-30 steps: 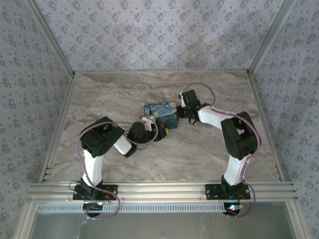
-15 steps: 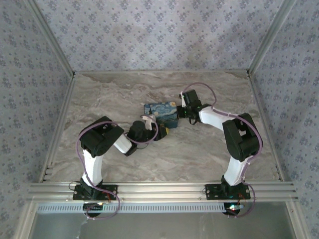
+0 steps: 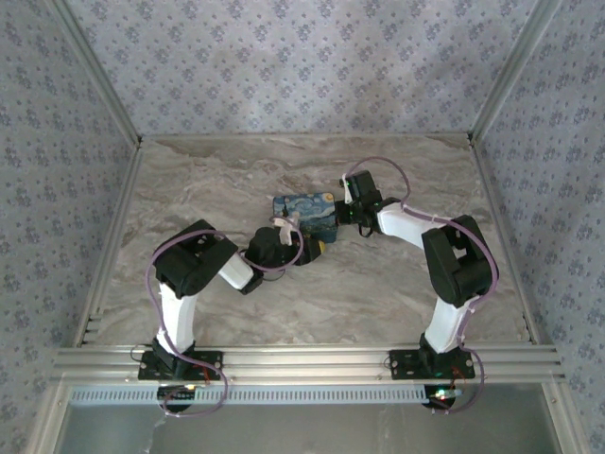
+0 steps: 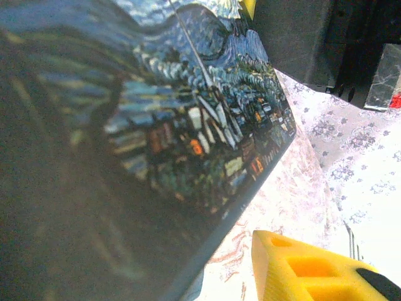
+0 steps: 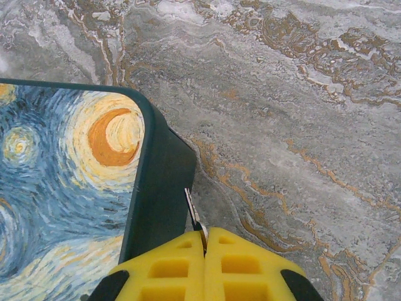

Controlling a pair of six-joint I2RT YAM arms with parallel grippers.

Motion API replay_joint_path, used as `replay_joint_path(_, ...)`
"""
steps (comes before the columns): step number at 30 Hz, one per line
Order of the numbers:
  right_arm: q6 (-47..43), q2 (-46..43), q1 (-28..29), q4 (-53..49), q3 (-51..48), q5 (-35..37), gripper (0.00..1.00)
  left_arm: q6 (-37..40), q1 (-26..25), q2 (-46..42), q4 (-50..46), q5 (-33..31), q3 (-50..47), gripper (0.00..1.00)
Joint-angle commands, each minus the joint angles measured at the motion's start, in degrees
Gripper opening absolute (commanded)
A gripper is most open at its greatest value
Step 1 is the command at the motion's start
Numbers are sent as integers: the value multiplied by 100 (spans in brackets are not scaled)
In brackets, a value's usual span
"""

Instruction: Unlock a padlock with a key

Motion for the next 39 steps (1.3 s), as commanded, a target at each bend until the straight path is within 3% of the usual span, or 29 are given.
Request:
replay_joint_path(1,13,-146,53,45,-102,-107,0,-251,-10,176,-414,-74,-195,41)
replay_joint_path(17,31,-106,82,69,-96,-120,0,-361,197,87,-205,-270,-568,35)
replay_joint_path(27,65,-104,148,108,-157,-142,0,-476,159,274,146,-316,-455,47)
replay_joint_path(39,64,-96,175,146,-181,-133,0,-572,-35,589,254,-230,-105,50)
